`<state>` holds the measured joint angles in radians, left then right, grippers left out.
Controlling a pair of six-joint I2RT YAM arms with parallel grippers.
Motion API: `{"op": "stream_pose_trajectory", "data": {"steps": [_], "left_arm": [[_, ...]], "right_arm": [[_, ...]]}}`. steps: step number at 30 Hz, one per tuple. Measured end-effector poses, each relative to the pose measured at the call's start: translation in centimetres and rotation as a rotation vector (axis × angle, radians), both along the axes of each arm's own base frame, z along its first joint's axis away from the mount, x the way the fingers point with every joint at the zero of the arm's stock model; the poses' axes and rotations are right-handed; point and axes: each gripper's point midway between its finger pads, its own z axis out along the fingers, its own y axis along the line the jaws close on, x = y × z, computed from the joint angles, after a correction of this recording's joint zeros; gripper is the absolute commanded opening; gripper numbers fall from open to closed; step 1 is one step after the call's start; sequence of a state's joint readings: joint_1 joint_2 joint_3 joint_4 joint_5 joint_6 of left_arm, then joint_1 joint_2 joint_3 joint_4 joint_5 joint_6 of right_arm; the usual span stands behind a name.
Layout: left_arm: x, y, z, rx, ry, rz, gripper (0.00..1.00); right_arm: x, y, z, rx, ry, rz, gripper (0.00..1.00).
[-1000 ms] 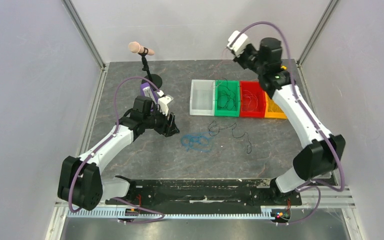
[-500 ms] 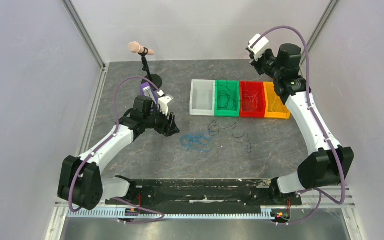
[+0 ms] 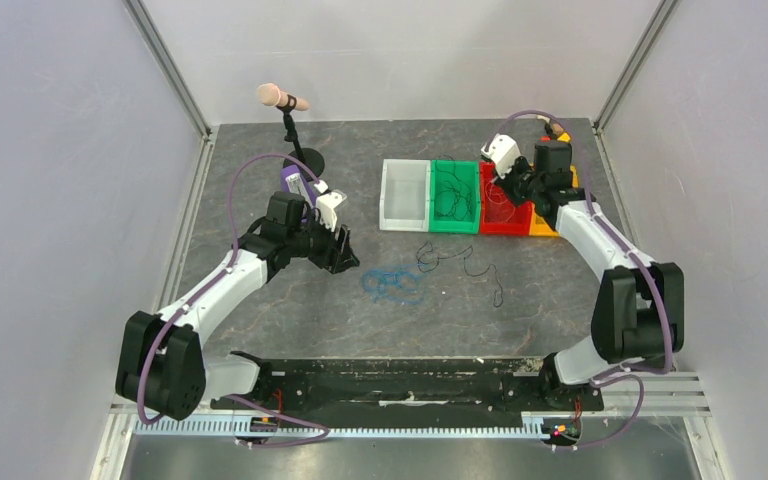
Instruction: Untangle the cables
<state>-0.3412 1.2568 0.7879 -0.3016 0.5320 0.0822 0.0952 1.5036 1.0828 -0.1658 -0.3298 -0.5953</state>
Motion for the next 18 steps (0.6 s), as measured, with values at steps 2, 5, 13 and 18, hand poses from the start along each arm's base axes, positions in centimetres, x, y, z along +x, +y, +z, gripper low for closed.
{"op": "stream_pose_trajectory", "data": {"steps": [2,5,13,18], "left_arm": [[-0.1,-0.1,0.0,-0.006,0.003,-0.007,0.64],[-0.4,-0.6,-0.3,-0.024,0.026,-0.032,0.68],[-1.2,-2.1,-0.3,-0.045,0.027,-0.098,0.75],[-2.7,-4.0,-1.4,0.030,-0.003,-0.222,0.75]], "right_arm": [[0.2,-0.3,-1.4,-0.007,0.030,-0.010,0.00],[1.2,-0.4,-3.9,-0.007,0.090,-0.023,0.16],[2.3,-0.1,-9.7,0.021,0.303,-0.048,0.63],[0.4,0.0,-5.6,0.071,0.289,-0.047,0.95]]}}
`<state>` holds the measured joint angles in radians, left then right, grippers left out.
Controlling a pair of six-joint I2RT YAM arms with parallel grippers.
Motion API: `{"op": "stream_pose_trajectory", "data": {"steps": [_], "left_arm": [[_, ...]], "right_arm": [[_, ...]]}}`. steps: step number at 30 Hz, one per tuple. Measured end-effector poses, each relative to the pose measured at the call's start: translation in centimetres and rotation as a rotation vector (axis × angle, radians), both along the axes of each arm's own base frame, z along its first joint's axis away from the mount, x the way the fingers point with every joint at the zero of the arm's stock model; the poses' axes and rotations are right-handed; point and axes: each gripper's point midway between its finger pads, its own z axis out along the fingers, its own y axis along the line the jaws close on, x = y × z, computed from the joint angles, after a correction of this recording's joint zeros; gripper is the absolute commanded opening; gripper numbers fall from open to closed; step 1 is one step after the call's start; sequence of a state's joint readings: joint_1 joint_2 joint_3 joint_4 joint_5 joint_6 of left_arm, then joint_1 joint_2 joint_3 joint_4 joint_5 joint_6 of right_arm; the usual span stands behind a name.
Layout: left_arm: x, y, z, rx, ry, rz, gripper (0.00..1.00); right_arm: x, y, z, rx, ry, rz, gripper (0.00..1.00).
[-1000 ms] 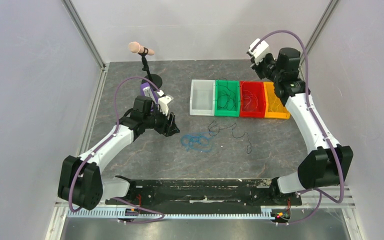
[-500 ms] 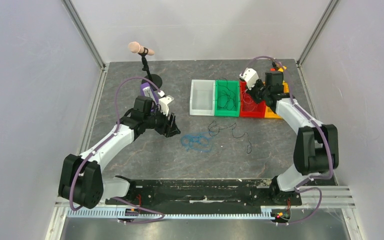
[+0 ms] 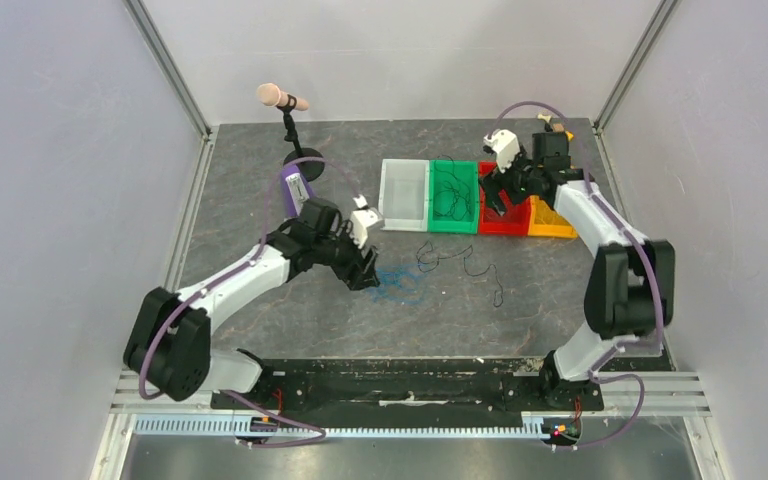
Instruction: Untangle the cables
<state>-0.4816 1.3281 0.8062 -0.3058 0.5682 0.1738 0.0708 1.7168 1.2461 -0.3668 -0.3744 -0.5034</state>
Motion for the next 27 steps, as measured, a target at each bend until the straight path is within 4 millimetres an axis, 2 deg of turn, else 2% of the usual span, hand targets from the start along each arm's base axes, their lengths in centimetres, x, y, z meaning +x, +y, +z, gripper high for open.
{"op": "stream_pose_trajectory", "data": {"steps": [1,5,7,9,12,16,20,22,25,27], "left_arm": [[-0.3,-0.6,-0.5,0.038,-0.012,-0.040,0.75],[-0.1,-2.3,-2.2,0.146,-0.045,-0.147,0.75],[0.4,-2.9,-2.9,0.181,-0.061,-0.176,0.75],[1.0,-3.3,-3.5,0.212,-0.076,-0.192,0.75],[1.5,-3.6,-4.5,0.246,-0.079,-0.200,0.75],[1.8,-3.6,-5.5,0.272,-0.070,-0.195,0.76],[2.0,-3.6,-5.8,0.264,-0.087,-0.189,0.76],[1.9,-3.5,-6.0,0.265,-0.086,-0.188,0.76],[2.0,-3.5,-6.1,0.269,-0.092,-0.183,0.76],[2.4,-3.4,-6.2,0.287,-0.100,-0.172,0.76]], "right_arm": [[-0.6,0.2,1.9,0.016,-0.025,0.008,0.98],[-3.0,1.4,7.8,0.076,-0.117,0.058,0.98],[-4.3,2.4,9.4,0.106,-0.131,0.100,0.97],[-5.4,3.9,9.4,0.122,-0.113,0.150,0.95],[-7.3,6.9,7.5,0.123,-0.061,0.248,0.94],[-11.4,11.1,3.1,0.114,0.037,0.420,0.94],[-13.3,12.1,-0.2,0.089,0.091,0.520,0.86],[-13.6,12.2,-1.7,0.077,0.105,0.549,0.76],[-14.5,12.0,-4.3,0.059,0.141,0.572,0.50],[-15.3,11.5,-5.7,0.048,0.173,0.572,0.37]]}}
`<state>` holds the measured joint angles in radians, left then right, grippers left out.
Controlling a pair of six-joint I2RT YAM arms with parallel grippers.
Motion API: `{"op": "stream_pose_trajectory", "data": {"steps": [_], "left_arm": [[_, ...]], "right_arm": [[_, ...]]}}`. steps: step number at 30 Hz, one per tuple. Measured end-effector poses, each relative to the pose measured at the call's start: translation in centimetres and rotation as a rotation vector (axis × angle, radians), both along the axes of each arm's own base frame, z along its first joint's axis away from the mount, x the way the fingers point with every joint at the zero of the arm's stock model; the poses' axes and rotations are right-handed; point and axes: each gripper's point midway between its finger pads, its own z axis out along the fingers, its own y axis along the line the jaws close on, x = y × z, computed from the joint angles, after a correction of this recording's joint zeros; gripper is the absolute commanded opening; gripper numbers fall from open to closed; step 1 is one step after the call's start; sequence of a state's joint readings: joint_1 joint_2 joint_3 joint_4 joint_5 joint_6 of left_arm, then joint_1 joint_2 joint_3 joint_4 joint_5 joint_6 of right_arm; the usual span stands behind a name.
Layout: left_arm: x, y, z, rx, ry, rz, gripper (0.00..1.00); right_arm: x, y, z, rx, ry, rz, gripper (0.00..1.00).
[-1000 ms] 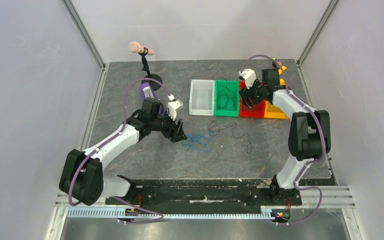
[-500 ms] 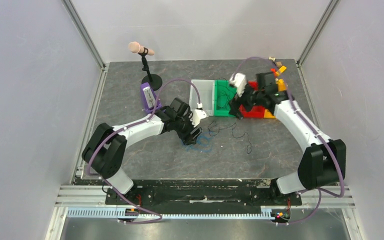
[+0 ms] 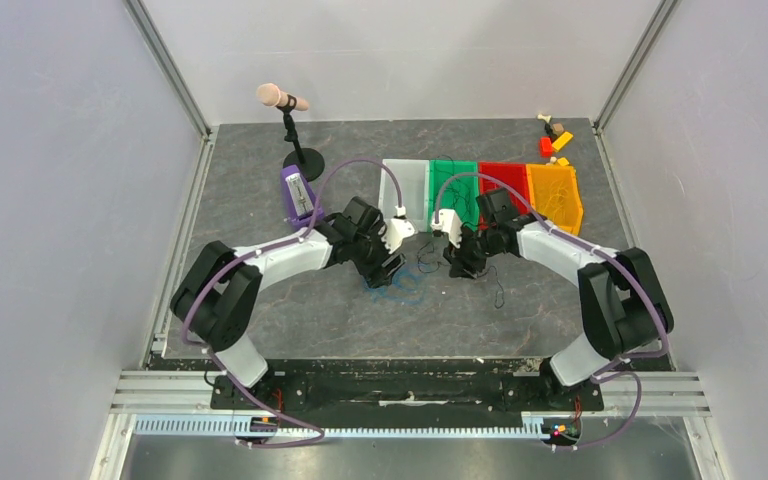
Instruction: Untangle the cables
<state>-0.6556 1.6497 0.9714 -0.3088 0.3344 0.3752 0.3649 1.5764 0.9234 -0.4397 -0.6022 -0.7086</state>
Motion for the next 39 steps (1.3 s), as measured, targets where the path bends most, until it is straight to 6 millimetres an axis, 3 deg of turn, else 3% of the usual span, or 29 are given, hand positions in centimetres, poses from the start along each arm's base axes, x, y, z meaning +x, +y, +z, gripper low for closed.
{"op": "stream_pose_trajectory", "data": {"steps": [2,5,12,14,17,21,25,28,34,39], "left_arm": [[0.9,-0.1,-0.2,0.025,-0.020,0.010,0.73],[1.9,0.1,-1.0,0.078,-0.044,0.020,0.63],[2.2,1.3,-2.5,0.172,-0.025,0.033,0.12],[2.3,1.7,-2.6,0.177,-0.019,0.042,0.02],[3.0,3.2,-2.6,0.186,-0.009,0.076,0.02],[3.2,6.1,-2.6,0.209,-0.008,0.119,0.02],[2.6,7.9,-2.7,0.227,-0.016,0.128,0.02],[2.3,8.5,-2.7,0.231,-0.021,0.127,0.02],[2.2,9.5,-2.8,0.237,-0.023,0.127,0.02],[2.0,10.3,-2.8,0.239,-0.029,0.120,0.02]], "right_arm": [[-0.4,-0.2,-0.4,-0.006,0.012,-0.005,0.24],[-0.2,-0.1,0.7,0.013,-0.012,-0.021,0.01],[-0.7,0.7,8.4,0.155,-0.131,-0.066,0.00],[-0.8,0.4,10.7,0.194,-0.149,-0.089,0.00],[-0.1,-1.4,15.2,0.267,-0.194,-0.177,0.00],[1.7,-5.5,22.3,0.338,-0.334,-0.324,0.00],[2.3,-8.6,27.2,0.373,-0.448,-0.409,0.00],[2.5,-10.2,28.0,0.377,-0.471,-0.454,0.00],[3.9,-13.8,27.3,0.413,-0.392,-0.576,0.00],[4.9,-17.4,29.3,0.455,-0.411,-0.668,0.00]]}}
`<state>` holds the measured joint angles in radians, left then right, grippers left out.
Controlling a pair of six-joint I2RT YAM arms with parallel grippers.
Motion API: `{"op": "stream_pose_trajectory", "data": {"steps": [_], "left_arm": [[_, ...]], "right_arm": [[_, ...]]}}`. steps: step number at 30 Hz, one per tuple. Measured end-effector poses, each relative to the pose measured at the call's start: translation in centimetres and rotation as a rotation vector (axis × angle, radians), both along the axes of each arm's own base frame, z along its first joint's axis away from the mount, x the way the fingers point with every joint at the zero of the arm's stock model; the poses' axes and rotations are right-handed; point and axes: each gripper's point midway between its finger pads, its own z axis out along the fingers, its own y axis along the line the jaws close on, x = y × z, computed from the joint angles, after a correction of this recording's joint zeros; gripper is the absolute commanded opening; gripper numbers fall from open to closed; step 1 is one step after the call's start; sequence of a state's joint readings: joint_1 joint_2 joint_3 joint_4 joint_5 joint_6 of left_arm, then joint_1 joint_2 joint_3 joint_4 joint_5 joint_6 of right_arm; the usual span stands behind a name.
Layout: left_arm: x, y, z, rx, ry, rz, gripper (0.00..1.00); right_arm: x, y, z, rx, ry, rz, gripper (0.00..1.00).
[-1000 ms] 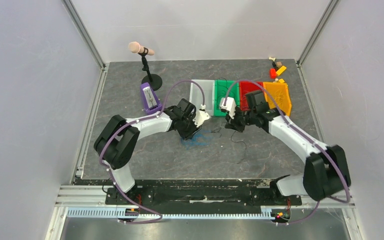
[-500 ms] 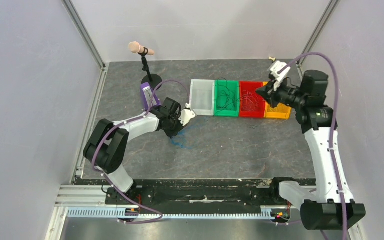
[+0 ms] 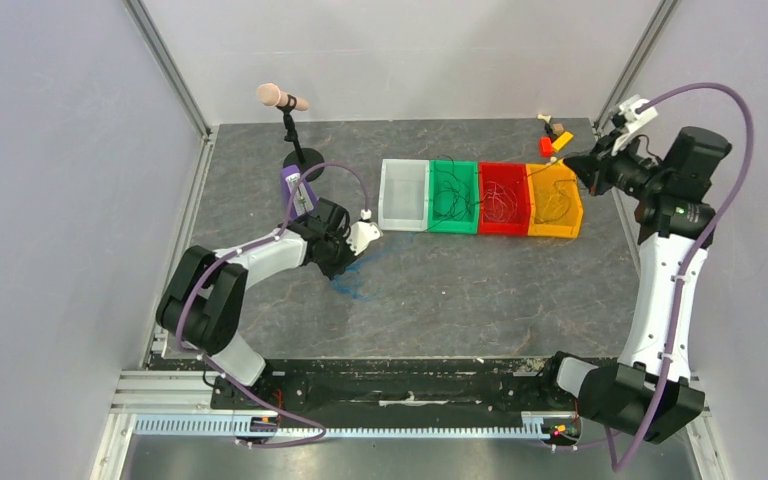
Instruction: Untangle the cables
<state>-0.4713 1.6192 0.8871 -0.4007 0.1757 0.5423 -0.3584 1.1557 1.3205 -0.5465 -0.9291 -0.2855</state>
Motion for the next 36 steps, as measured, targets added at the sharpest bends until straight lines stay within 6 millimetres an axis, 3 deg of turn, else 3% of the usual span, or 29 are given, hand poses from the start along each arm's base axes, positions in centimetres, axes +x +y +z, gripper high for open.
{"op": "stream_pose_trajectory", "data": {"steps": [6,10,13,15,18,23,25,31,36], "left_arm": [[-0.3,0.9,-0.1,0.003,-0.005,-0.007,0.02],[-0.4,1.3,-0.1,0.007,-0.007,-0.011,0.04],[-0.8,1.4,0.1,0.001,0.010,-0.017,0.43],[-2.2,1.3,0.5,-0.022,0.067,-0.030,0.60],[-3.5,0.4,3.0,-0.094,0.104,-0.058,0.69],[-2.8,-1.9,10.0,-0.206,-0.034,-0.261,0.78],[-3.4,-2.0,11.0,-0.209,-0.070,-0.372,0.78],[-5.8,-1.0,8.4,-0.150,-0.024,-0.599,0.80],[-5.2,-1.4,5.2,-0.093,0.001,-0.656,0.81]], "right_arm": [[0.1,-1.5,2.3,0.006,-0.061,-0.025,0.00],[0.2,-1.5,2.7,0.020,-0.073,-0.015,0.00],[-0.1,-1.1,2.2,0.033,-0.070,0.008,0.00],[-0.4,-0.7,1.1,0.048,-0.047,0.024,0.00],[-0.7,0.2,-0.5,0.070,-0.006,0.052,0.00],[-1.1,1.7,-2.3,0.087,0.041,0.098,0.00],[-1.2,2.1,-2.7,0.088,0.051,0.113,0.00],[-1.4,2.8,-3.3,0.082,0.063,0.136,0.00],[-1.5,3.0,-3.6,0.076,0.068,0.143,0.00]]}}
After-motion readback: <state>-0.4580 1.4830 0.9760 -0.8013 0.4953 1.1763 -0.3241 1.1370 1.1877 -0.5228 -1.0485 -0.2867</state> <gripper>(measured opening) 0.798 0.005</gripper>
